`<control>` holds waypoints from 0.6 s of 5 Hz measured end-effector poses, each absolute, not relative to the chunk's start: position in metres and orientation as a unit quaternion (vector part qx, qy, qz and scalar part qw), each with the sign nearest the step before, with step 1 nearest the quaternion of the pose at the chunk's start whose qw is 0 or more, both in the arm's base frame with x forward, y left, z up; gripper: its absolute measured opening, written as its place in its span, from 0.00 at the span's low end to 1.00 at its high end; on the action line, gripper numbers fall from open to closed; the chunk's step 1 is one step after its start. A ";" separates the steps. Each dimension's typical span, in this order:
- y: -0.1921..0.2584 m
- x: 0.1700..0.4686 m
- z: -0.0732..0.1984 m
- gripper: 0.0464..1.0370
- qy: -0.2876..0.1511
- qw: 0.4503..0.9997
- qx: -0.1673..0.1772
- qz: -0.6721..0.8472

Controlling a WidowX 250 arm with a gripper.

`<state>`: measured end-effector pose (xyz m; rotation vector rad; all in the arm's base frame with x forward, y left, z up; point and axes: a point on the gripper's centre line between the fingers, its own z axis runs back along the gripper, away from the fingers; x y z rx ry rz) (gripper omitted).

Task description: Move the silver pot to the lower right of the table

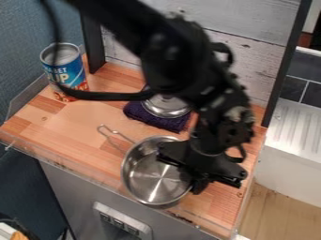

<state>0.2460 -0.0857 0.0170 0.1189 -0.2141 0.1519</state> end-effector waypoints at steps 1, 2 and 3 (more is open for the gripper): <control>-0.100 0.267 0.013 0.03 -0.112 0.989 0.052 0.082; -0.114 0.281 0.013 0.03 -0.114 0.989 0.045 0.088; -0.119 0.284 0.005 0.03 -0.100 0.990 0.043 0.093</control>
